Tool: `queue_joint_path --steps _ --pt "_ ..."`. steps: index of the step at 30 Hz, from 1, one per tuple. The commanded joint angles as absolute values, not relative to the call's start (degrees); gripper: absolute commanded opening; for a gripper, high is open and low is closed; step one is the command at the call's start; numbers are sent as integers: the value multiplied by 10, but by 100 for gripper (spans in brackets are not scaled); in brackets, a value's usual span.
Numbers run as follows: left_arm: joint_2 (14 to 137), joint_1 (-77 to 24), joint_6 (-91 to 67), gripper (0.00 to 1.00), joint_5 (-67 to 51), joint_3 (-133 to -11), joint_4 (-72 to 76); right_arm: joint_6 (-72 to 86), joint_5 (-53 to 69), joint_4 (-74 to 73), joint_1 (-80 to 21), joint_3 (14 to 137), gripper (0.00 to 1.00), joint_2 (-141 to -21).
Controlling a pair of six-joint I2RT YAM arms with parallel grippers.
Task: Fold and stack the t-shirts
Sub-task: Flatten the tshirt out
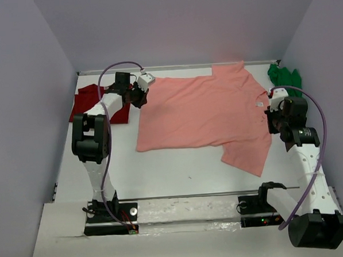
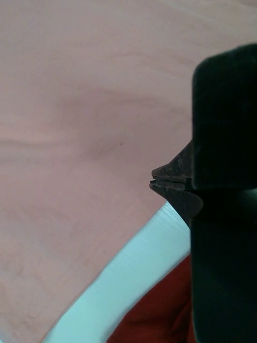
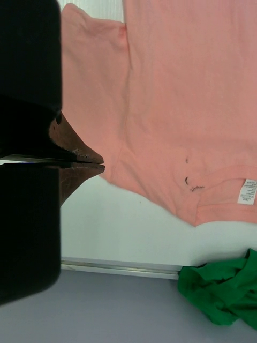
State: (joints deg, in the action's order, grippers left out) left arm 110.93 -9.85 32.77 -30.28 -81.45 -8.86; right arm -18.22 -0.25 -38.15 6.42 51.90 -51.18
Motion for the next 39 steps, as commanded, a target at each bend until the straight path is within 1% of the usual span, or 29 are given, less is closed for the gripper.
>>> queue_joint_path --steps 1,6,10,16,19,29,39 --pt "1149 -127 309 0 -284 -867 -89 -175 21 -370 80 532 0 -514" --pt "1230 -158 316 0 -236 -931 -114 -174 18 -370 90 533 0 -512" --pt "1257 -169 308 0 -206 -958 -120 -175 23 -371 91 534 0 -510" --pt "1285 -170 273 0 -105 -997 -126 -177 30 -374 96 536 0 -515" --pt "1291 -171 263 0 -84 -1004 -131 -176 33 -376 96 540 0 -517" --pt "1282 -170 257 0 -74 -974 -141 -176 35 -382 101 546 0 -518" --pt "1294 -168 259 0 -48 -984 -185 -178 38 -394 101 555 0 -524"
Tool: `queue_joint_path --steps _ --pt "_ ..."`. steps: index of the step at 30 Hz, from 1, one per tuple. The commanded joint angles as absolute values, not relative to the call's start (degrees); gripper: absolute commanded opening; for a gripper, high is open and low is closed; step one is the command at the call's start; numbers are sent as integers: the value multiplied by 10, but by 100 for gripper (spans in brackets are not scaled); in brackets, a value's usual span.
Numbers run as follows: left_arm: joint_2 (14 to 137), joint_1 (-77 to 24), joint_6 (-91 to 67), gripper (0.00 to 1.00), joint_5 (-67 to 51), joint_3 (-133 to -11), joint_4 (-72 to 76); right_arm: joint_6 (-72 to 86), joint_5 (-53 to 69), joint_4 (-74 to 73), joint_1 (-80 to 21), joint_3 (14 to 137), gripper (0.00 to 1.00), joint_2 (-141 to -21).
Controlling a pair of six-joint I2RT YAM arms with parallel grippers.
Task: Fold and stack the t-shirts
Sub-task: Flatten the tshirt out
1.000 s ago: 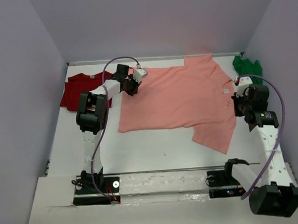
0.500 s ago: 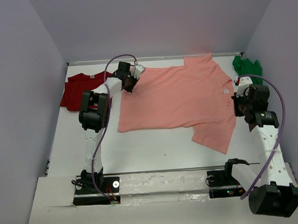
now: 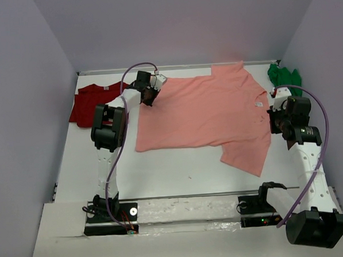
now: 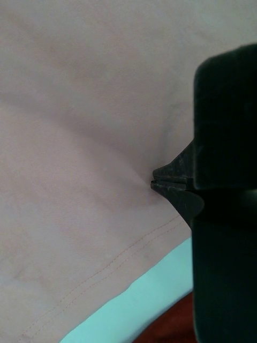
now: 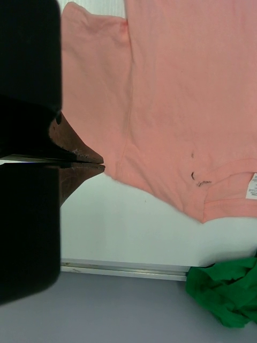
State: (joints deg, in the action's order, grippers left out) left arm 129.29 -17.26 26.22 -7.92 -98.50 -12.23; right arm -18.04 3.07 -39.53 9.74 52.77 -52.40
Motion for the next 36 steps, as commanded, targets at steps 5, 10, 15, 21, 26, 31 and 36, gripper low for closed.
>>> queue_joint_path --steps 5,10,15,21,26,31,36 --pt "1292 -162 260 0 -29 -976 -196 -179 38 -396 101 556 0 -528" --pt "1288 -152 258 0 -25 -968 -206 -179 40 -396 101 556 0 -532" --pt "1293 -146 258 0 -26 -974 -230 -180 41 -397 101 557 0 -532" --pt "1288 -141 256 0 -13 -964 -243 -181 45 -397 101 556 0 -533" --pt "1281 -138 254 0 -8 -949 -243 -182 53 -396 101 555 0 -535" --pt "1234 -138 250 0 -6 -927 -209 -180 59 -396 101 555 0 -538" --pt "1141 -138 264 16 -62 -934 -194 -183 54 -392 101 557 2 -544"
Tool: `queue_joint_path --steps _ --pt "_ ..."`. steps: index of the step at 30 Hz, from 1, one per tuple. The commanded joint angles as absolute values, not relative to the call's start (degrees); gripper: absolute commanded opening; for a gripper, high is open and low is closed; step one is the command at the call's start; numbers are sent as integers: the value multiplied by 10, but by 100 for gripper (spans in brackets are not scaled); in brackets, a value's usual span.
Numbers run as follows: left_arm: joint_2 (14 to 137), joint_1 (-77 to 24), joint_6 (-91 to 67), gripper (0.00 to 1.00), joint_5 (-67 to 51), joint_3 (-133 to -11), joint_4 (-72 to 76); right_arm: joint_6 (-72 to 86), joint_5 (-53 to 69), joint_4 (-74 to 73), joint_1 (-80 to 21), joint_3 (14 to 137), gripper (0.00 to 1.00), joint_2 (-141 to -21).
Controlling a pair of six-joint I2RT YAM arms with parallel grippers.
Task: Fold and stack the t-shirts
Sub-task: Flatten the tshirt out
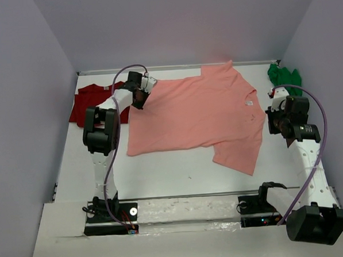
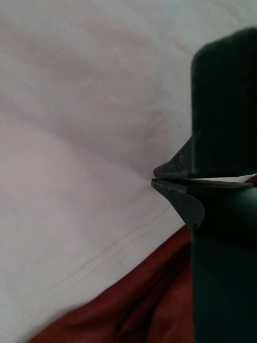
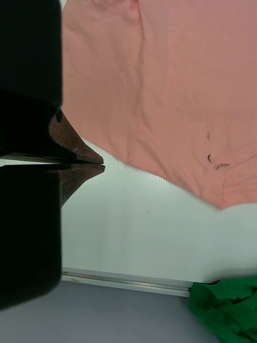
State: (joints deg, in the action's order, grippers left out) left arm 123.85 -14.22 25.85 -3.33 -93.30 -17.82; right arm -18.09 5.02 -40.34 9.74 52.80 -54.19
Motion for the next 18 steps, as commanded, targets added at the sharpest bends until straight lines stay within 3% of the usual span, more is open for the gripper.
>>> queue_joint_path --steps 1,3,6,9,18 --pt "1126 -138 264 17 -72 -932 -193 -184 53 -392 101 560 8 -547" --pt "1075 -135 256 31 -102 -914 -185 -185 57 -393 101 569 25 -552" --pt "1005 -131 253 41 -155 -868 -182 -187 71 -395 101 577 51 -565" --pt "968 -127 270 58 -201 -835 -225 -180 81 -397 101 581 57 -577" --pt "767 -84 392 60 -193 -602 -255 -171 85 -384 101 555 65 -612"
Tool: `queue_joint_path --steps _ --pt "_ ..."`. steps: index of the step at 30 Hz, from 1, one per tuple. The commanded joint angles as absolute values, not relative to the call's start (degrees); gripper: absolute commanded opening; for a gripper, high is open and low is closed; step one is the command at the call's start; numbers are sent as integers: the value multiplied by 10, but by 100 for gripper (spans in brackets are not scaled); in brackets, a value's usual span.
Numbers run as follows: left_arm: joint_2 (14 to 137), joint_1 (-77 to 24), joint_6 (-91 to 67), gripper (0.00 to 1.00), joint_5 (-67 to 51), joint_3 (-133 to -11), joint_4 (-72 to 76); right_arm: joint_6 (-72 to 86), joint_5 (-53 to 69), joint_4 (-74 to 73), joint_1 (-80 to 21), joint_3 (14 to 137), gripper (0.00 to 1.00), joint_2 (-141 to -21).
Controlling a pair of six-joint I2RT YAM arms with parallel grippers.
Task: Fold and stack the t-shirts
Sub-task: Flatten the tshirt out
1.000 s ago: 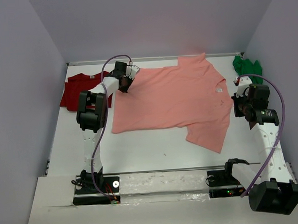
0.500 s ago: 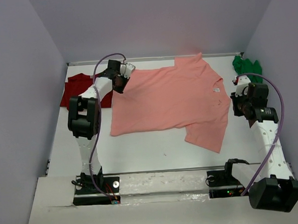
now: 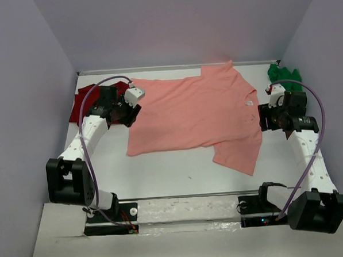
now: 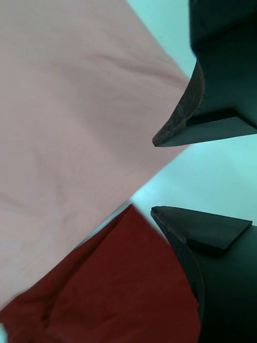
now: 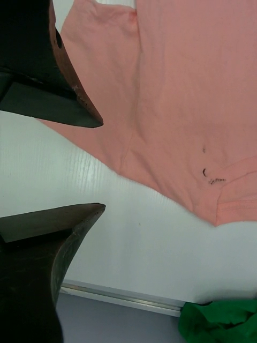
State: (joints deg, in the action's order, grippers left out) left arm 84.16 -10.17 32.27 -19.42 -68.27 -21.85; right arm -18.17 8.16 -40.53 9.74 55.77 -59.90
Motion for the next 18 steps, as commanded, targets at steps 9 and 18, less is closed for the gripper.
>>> queue_joint_path --steps 9,18 --pt "620 -60 463 55 -170 -422 -238 -82 48 -407 101 600 56 -785" --pt "577 -38 430 61 -212 -360 -204 -57 21 -406 117 615 56 -852"
